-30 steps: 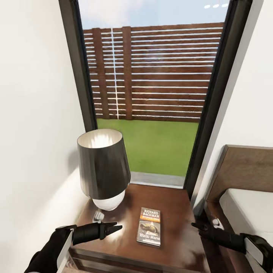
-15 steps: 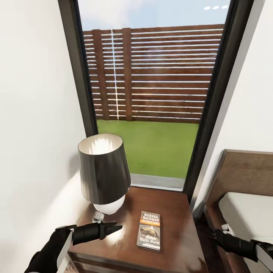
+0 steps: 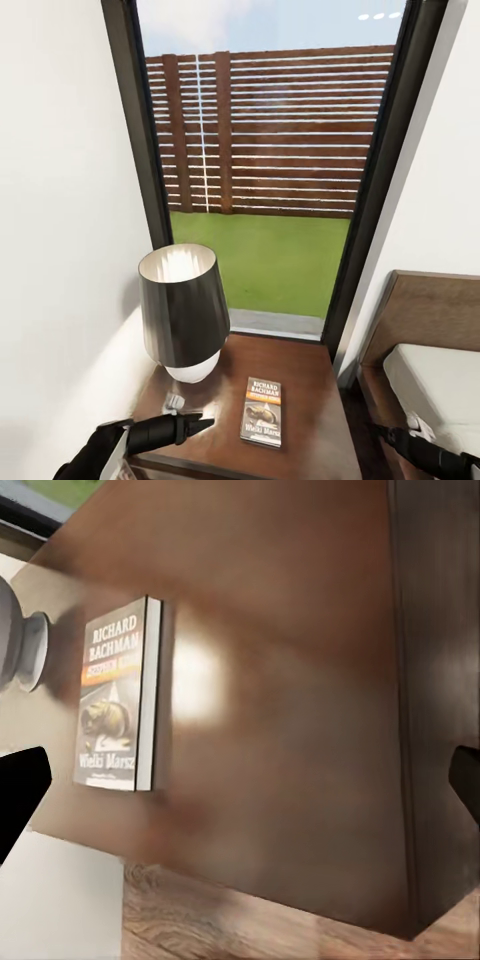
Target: In the bedroom, move the book from the bed onto either nightstand, and place the two sandals side by side next to the bed.
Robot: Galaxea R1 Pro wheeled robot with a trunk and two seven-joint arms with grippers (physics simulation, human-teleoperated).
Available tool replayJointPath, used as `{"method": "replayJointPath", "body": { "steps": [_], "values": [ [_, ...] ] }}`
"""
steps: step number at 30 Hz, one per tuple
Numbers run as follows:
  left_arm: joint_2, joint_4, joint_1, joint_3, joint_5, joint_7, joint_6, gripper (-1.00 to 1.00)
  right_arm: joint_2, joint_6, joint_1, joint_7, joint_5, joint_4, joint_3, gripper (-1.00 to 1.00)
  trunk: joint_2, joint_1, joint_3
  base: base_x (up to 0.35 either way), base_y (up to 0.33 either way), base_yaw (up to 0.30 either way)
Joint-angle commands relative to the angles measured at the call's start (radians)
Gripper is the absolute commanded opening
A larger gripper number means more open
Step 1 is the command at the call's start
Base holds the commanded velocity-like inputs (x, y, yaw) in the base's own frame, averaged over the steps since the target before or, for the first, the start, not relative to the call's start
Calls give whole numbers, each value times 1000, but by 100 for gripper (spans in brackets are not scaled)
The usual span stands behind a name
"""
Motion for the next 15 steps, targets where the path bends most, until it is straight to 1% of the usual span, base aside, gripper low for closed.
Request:
{"method": "replayJointPath", "body": {
  "steps": [1, 4, 5, 6, 7, 9, 10, 12, 13, 14, 15],
  "values": [
    [0, 29, 0, 0, 4, -1, -15, 100, 1, -11, -1, 2, -11, 22, 6, 100, 7, -4, 2, 0, 0, 0],
    [0, 111, 0, 0, 3, 13, -69, 100, 3, -58, -1, 2, -10, 72, 6, 100, 28, -16, 12, 0, 0, 0],
    [0, 124, 0, 0, 3, 19, -78, 100, 3, -66, -1, 3, -10, 76, 6, 100, 35, -19, 15, 0, 0, 0],
    [1, 168, 0, 0, 3, 38, -112, 100, 3, -82, 0, 3, -8, 85, 6, 100, 42, -23, 18, 0, 0, 0],
    [1, 182, 0, 0, 3, 43, -123, 100, 3, -86, 0, 3, -8, 87, 6, 100, 49, -27, 21, 0, 0, 0],
    [2, 247, 0, 0, 3, 58, -176, 100, 3, -95, 1, 3, -7, 91, 6, 100, 63, -35, 27, 0, 0, 0],
    [2, 263, 0, 0, 3, 60, -190, 100, 3, -96, 1, 2, -6, 92, 6, 100, 70, -39, 31, 0, 0, 0],
    [3, 320, 0, 0, 3, 66, -247, 100, 3, -101, 2, 2, -5, 93, 6, 100, 84, -46, 37, 0, 0, 0],
    [3, 333, 0, 0, 3, 69, -260, 100, 4, -104, 3, 2, -5, 94, 6, 100, 91, -50, 40, 0, 0, 0],
    [3, 372, 0, 0, 3, 79, -292, 100, 4, -123, 14, 2, -5, 94, 6, 100, 98, -54, 43, 0, 0, 0],
    [3, 384, 0, 0, 3, 84, -301, 100, 4, -132, 21, 2, -5, 94, 6, 100, 105, -58, 46, 0, 0, 0]
  ]
}}
